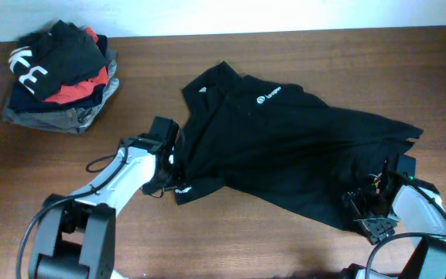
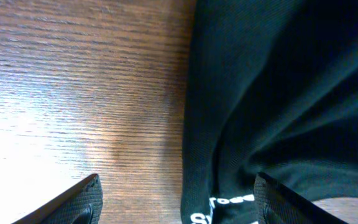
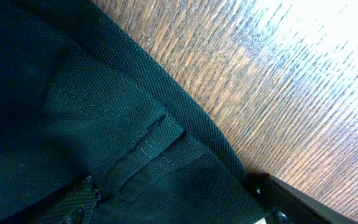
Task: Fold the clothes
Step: 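Reach the left gripper to the shirt's left hem and grasp it, then lift the shirt with both grippers and stretch it across the table, then lay the shirt flat on the table and open both grippers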
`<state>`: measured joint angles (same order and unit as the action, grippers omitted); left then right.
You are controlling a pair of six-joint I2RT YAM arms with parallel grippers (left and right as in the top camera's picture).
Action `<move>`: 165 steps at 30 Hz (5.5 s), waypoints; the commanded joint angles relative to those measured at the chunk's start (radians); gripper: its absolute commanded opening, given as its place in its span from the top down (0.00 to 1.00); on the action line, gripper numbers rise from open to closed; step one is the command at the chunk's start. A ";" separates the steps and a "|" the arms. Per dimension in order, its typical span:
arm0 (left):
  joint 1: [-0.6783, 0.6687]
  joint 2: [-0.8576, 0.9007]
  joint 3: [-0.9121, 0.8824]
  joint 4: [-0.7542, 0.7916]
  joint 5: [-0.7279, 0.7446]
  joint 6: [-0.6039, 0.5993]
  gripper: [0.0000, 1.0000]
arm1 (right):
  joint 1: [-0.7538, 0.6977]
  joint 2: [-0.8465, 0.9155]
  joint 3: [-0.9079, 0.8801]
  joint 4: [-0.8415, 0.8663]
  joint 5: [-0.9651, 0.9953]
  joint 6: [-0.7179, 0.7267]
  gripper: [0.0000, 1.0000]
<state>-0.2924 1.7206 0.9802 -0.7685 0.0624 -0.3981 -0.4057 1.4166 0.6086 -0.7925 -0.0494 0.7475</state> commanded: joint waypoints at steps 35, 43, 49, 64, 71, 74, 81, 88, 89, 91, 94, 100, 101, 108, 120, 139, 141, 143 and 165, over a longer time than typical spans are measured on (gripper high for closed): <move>-0.002 0.043 0.023 -0.058 -0.076 -0.006 0.99 | 0.006 0.043 -0.023 -0.001 0.043 0.017 0.18; -0.002 -0.045 0.123 -0.162 -0.050 -0.006 0.99 | 0.006 -0.073 0.076 -0.151 0.043 -0.019 0.96; -0.002 -0.204 0.155 -0.184 -0.043 -0.005 1.00 | 0.006 -0.231 0.158 -0.272 0.047 -0.060 0.96; -0.002 -0.694 0.175 -0.237 -0.043 -0.038 1.00 | 0.006 -0.519 0.575 -0.627 0.017 -0.212 0.96; -0.002 -0.903 0.272 -0.293 -0.045 -0.043 0.99 | 0.006 -0.531 0.814 -0.748 -0.065 -0.298 0.96; -0.002 -0.952 0.359 -0.332 -0.060 -0.051 0.99 | 0.006 -0.531 0.945 -0.790 -0.106 -0.326 0.96; -0.002 -0.967 0.636 -0.412 -0.060 -0.058 0.99 | 0.006 -0.531 1.278 -0.835 -0.187 -0.325 0.96; -0.002 -0.965 0.829 -0.414 -0.145 -0.057 0.99 | 0.006 -0.496 1.445 -0.816 -0.183 -0.325 0.96; -0.002 -0.964 0.848 -0.414 -0.161 -0.057 0.99 | 0.006 -0.488 1.453 -0.816 -0.183 -0.325 0.96; -0.001 -0.963 0.880 -0.404 -0.177 -0.057 0.99 | 0.006 -0.465 1.472 -0.808 -0.183 -0.325 0.96; -0.001 -0.958 0.909 -0.373 -0.219 -0.045 0.99 | 0.006 -0.419 1.513 -0.800 -0.183 -0.325 0.96; -0.001 -0.937 0.933 -0.363 -0.274 -0.034 0.99 | 0.006 -0.364 1.551 -0.834 -0.183 -0.325 0.96; -0.002 -0.929 0.932 -0.359 -0.282 -0.034 1.00 | 0.006 -0.360 1.551 -0.835 -0.183 -0.325 0.96; -0.001 -0.808 0.932 -0.362 -0.347 -0.035 0.99 | 0.006 -0.309 1.550 -0.846 -0.183 -0.325 0.96; -0.002 -0.653 0.939 -0.382 -0.357 -0.035 0.99 | 0.006 -0.277 1.551 -0.859 -0.062 -0.325 0.96; -0.002 -0.646 1.148 -0.597 -0.348 -0.080 0.99 | 0.006 -0.302 1.551 -0.893 -0.135 -0.332 0.96; -0.002 -0.611 1.148 -0.587 -0.348 -0.080 0.99 | 0.006 -0.279 1.551 -0.885 -0.135 -0.332 0.96; -0.001 -0.560 1.148 -0.578 -0.348 -0.080 0.99 | 0.006 -0.244 1.551 -0.873 -0.135 -0.332 0.96; 0.062 0.305 1.148 -0.126 -0.464 -0.034 0.99 | 0.153 0.480 1.550 -0.504 -0.087 -0.325 0.87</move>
<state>-0.2489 1.9625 2.1242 -0.9268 -0.3538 -0.4553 -0.2985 1.8168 2.1525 -1.3231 -0.1989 0.4225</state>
